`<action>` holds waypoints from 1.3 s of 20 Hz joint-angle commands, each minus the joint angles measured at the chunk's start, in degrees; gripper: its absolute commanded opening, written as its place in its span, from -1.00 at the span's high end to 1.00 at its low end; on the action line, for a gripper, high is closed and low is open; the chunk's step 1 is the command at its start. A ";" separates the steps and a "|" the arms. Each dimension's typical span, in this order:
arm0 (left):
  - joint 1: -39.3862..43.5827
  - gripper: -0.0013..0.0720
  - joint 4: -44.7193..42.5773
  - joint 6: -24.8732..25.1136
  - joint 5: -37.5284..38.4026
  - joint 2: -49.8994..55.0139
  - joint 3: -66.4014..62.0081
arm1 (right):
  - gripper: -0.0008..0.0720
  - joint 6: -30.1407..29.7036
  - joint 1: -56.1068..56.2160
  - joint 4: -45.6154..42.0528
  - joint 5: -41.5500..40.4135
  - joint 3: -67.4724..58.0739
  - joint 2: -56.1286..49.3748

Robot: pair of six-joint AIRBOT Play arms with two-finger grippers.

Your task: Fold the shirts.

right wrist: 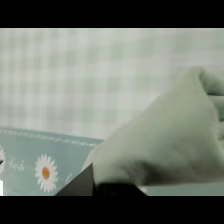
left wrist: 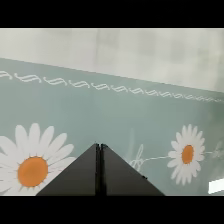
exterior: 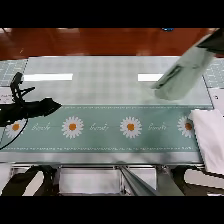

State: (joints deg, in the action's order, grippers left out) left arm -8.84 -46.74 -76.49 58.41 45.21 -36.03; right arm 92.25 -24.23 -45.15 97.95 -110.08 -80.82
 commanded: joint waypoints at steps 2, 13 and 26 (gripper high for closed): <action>1.40 0.91 11.37 7.54 0.55 -2.19 0.02 | 0.92 1.49 -15.43 -3.93 7.23 -0.83 4.26; 2.45 0.91 17.46 11.37 -0.22 -3.89 0.02 | 0.92 -0.63 -44.76 -30.18 8.57 34.56 24.94; -0.83 0.91 17.20 16.24 -10.40 2.69 -8.68 | 0.19 4.00 -48.68 -27.34 2.80 42.40 29.40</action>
State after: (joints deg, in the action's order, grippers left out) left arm -6.13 -29.43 -61.14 50.76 44.62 -39.46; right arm 93.12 -72.73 -84.55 104.62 -66.74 -50.37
